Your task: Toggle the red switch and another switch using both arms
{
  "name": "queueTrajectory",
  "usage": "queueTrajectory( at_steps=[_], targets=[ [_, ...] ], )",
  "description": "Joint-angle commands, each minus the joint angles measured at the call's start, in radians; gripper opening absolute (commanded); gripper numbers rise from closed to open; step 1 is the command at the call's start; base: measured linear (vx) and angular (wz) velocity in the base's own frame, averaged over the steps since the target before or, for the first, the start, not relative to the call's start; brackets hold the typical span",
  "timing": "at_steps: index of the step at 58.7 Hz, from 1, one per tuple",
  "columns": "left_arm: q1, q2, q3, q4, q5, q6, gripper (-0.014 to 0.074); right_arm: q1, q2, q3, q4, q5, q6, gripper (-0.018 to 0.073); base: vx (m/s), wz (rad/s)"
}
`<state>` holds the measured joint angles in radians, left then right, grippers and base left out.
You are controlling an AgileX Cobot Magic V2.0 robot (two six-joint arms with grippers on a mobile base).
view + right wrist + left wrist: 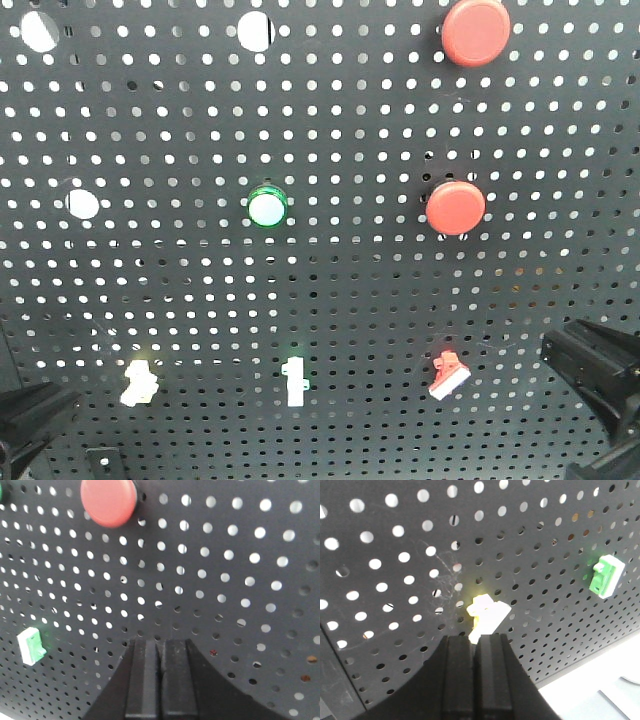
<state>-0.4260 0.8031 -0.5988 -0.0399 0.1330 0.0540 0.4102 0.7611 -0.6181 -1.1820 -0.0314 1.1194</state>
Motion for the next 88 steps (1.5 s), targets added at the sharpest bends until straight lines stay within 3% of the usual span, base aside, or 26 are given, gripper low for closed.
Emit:
queueTrajectory(
  at_steps=[1, 17, 26, 33, 45, 54, 57, 64, 88],
  targets=[
    [-0.006, -0.005, -0.034, -0.008, -0.072, -0.005, 0.0002, -0.005, -0.006, -0.032, 0.002, -0.018, -0.009, -0.0006, 0.0, 0.0],
    [-0.006, -0.005, -0.029, -0.008, -0.078, -0.005, 0.0002, -0.005, -0.006, -0.032, 0.002, -0.018, -0.009, -0.0006, 0.0, 0.0],
    [0.002, -0.086, 0.065, 0.015, -0.133, -0.001, 0.0002, -0.005, -0.006, -0.032, 0.002, -0.014, -0.009, -0.0006, 0.0, 0.0],
    [0.066, -0.209, 0.212, 0.04, -0.227, -0.009, 0.0002, -0.005, -0.006, -0.032, 0.002, -0.014, -0.009, -0.0006, 0.0, 0.0],
    [0.231, -0.456, 0.498, 0.04, -0.324, -0.012, 0.0002, -0.005, -0.006, -0.032, 0.002, -0.014, -0.009, -0.0006, 0.0, 0.0],
    [0.312, -0.642, 0.648, 0.04, -0.318, -0.013, 0.0002, -0.005, -0.006, -0.032, 0.002, -0.014, -0.009, -0.0006, 0.0, 0.0],
    [0.331, -0.709, 0.643, 0.045, -0.22, -0.011, 0.0002, -0.005, -0.006, -0.032, 0.002, -0.014, -0.009, -0.0006, 0.0, 0.0],
    [0.357, -0.838, 0.645, 0.04, -0.11, -0.01, 0.0002, -0.005, -0.006, -0.032, 0.002, -0.014, -0.009, -0.0006, 0.0, 0.0],
    [0.355, -0.822, 0.645, 0.04, -0.093, -0.011, 0.0002, -0.005, -0.006, -0.032, 0.001, -0.014, -0.008, -0.0006, 0.0, 0.0]
  ],
)
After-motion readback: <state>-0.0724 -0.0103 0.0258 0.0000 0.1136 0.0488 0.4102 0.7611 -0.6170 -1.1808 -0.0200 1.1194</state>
